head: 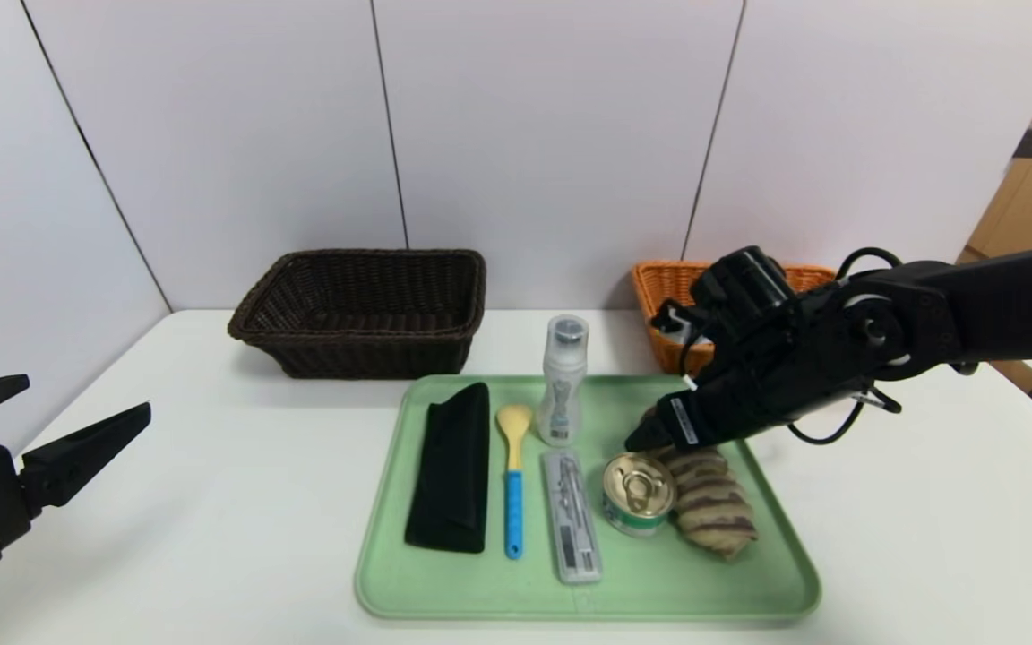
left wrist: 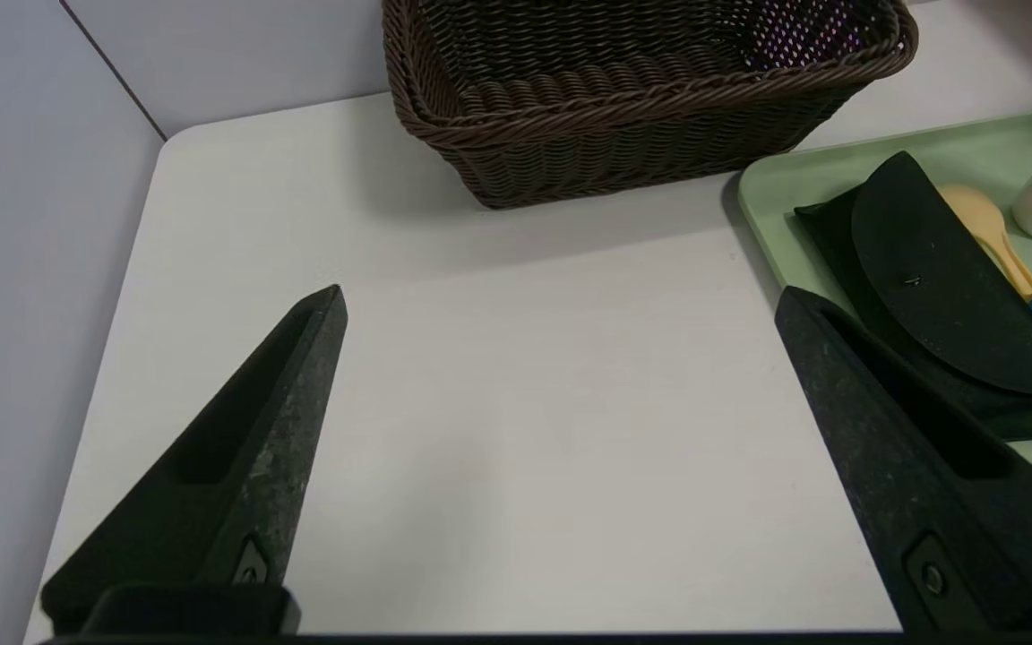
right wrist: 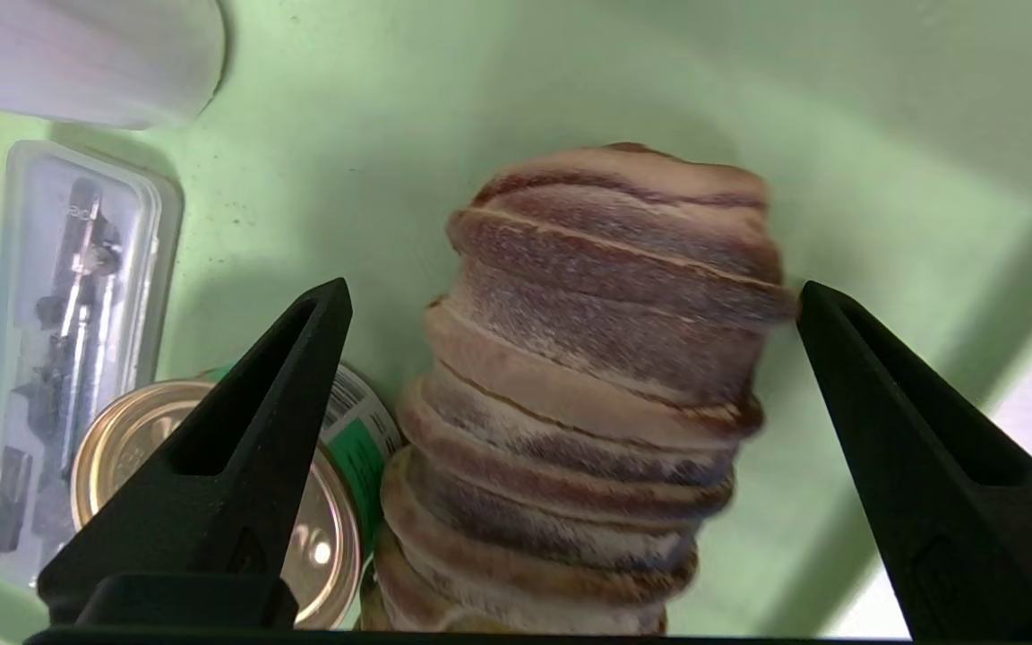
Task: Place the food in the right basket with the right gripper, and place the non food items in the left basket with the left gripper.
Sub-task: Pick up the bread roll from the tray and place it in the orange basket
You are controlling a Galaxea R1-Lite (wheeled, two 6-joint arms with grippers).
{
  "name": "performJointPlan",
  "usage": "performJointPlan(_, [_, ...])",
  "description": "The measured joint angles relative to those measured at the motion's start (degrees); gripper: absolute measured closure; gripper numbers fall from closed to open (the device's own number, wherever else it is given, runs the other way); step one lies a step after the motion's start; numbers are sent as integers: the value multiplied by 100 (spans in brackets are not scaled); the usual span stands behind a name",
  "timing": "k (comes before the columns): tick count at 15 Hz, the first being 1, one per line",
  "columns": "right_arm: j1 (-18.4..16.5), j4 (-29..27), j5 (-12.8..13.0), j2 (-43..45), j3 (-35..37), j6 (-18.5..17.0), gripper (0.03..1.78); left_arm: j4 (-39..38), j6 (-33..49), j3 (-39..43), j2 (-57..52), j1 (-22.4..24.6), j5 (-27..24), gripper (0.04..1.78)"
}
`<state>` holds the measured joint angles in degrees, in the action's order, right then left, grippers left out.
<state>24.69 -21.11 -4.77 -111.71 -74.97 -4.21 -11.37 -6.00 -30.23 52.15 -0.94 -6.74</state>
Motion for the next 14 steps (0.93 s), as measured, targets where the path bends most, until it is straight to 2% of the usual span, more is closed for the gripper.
performJointPlan(4, [4,177,98,-122,94,5,10,2,-6,9,-91,4,-6,13])
performJointPlan(5, [6,295,124,-124,157,5,15,5,-4,9,-107,4,-6,13])
performJointPlan(8, [6,458,212,-116,234,2,61,13,-12,9,-150,4,-15,13])
performJointPlan(13, [39,417,221,13,321,44,112,13,2,11,-201,4,-15,13])
performJointPlan(14, [106,397,229,99,358,74,154,20,10,16,-207,4,-15,13])
